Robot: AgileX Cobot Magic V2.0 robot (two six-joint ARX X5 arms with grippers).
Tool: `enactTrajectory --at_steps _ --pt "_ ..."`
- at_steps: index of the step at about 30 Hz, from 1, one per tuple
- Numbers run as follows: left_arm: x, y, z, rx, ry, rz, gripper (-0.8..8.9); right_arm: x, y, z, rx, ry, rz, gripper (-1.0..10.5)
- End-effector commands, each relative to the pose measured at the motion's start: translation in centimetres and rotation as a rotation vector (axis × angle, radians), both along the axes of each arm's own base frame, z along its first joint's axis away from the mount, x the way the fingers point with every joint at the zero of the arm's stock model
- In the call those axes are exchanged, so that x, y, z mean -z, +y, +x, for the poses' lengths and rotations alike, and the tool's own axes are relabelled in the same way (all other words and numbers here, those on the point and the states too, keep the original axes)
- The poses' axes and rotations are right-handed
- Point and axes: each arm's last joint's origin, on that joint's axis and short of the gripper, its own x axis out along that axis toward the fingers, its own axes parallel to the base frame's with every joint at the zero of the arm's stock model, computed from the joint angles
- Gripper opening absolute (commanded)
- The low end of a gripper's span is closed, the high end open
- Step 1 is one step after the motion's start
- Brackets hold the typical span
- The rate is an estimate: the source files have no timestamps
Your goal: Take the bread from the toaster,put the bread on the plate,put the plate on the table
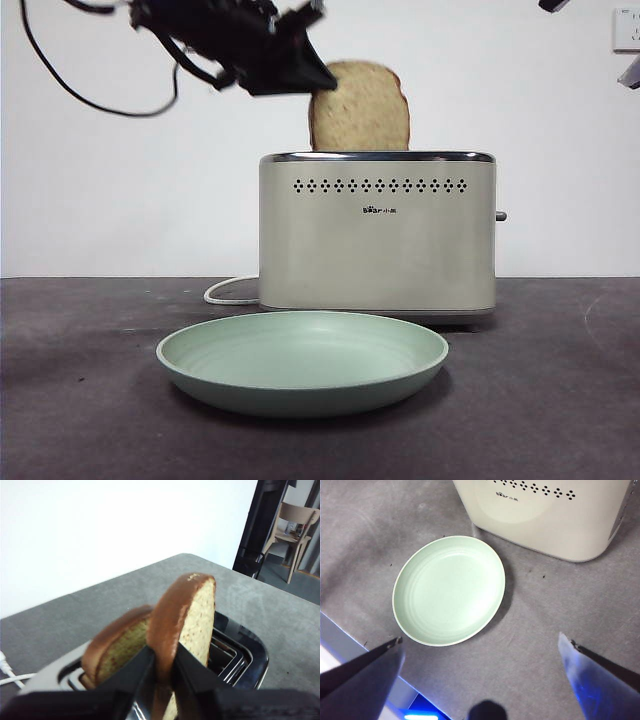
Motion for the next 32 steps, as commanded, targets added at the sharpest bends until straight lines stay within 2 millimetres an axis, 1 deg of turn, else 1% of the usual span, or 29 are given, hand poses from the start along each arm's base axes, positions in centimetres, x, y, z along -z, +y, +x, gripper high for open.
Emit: enactTrajectory --at_steps 1,5,8,12,14,17,20,24,27,29,32 --pt "-1.2 0.9 -0.5 -0.017 -0.022 -0.004 -0.08 0.0 0.0 0.0 -0.006 -0.005 -0.002 5.6" --pt "-3.4 2.1 -1.8 -0.033 -0.051 -0.014 -0.08 0.0 0.0 0.0 -0.006 -0.005 -0.002 5.6" --pt "-5.5 2.9 -3.4 -0.035 -0.090 -0.027 -0.08 0.0 0.0 0.0 -0.006 -0.005 -0.001 5.6" --pt "-8.3 4.3 -6.0 -0.042 -0.132 -0.047 -0.08 0.0 0.1 0.1 -0.006 -0.009 0.001 5.6" --pt "-9.4 5.0 -7.5 -0.042 -0.125 -0.043 -0.08 -0.1 0.1 0.2 -0.006 -0.015 0.003 5.6" --pt "-10.5 6.1 -9.8 -0.072 -0.100 -0.017 -0.08 0.0 0.2 0.4 -0.004 -0.016 0.005 5.6" --pt "-11.2 7.2 -11.9 -0.131 -0.074 0.035 -0.08 0.1 0.3 0.9 0.000 -0.009 0.007 5.6" --pt "-11.7 8.6 -14.8 -0.159 -0.029 0.080 -0.08 0.7 0.6 1.8 0.003 0.024 0.001 5.6" --pt "-12.0 9.5 -16.7 -0.175 0.002 0.110 -0.07 1.4 1.0 2.9 0.007 0.055 -0.002 5.6" --pt "-11.9 10.1 -17.8 -0.211 0.033 0.140 -0.07 1.9 1.2 3.7 0.010 0.073 -0.005 5.6" --pt "-11.7 10.9 -19.5 -0.220 0.064 0.162 -0.07 3.0 1.6 5.1 0.013 0.116 -0.016 5.6"
